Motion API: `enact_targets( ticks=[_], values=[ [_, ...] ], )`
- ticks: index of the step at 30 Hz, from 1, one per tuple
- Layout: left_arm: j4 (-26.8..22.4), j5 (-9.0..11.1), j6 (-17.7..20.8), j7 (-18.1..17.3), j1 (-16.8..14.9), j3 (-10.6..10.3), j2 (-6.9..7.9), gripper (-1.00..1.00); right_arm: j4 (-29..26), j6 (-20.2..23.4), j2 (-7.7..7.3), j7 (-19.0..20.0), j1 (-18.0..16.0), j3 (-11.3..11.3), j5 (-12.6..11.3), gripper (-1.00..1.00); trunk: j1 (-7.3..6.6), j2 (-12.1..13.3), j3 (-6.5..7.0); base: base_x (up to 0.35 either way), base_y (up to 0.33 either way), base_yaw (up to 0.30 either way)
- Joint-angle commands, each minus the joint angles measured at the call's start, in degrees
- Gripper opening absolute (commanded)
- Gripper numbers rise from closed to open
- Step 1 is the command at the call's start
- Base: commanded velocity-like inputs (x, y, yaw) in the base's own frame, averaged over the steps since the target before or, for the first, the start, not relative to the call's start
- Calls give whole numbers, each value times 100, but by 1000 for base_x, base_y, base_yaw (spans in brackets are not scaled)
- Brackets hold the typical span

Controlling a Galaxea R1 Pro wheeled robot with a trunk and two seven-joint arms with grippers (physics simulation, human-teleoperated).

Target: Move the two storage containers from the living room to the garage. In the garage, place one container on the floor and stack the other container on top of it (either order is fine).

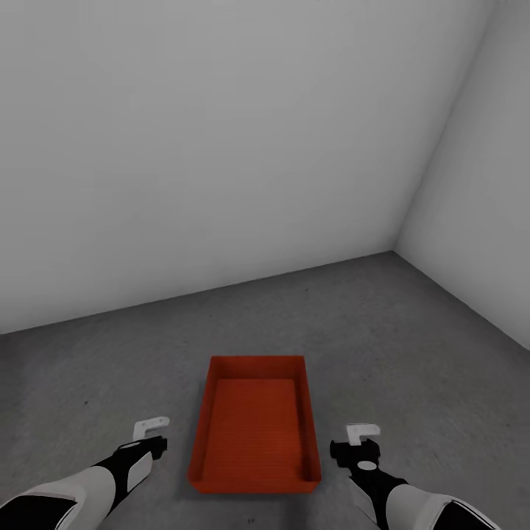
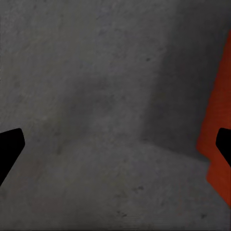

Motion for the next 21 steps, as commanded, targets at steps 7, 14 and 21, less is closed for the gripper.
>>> enact_targets(
  ticks=[7,14,21],
  values=[
    [0,63,21,12,-3,-49,-16,100,63,-23,-98,24,-5,50,-52,100,-155,280,122,0,0,0],
    [0,60,22,-8,-3,-49,-22,100,71,-16,-96,39,8,51,-56,100,-265,480,212,0,0,0],
    [0,65,14,9,-3,-44,-31,100,68,-12,-61,58,13,54,-56,100,-265,480,212,0,0,0]
  ],
)
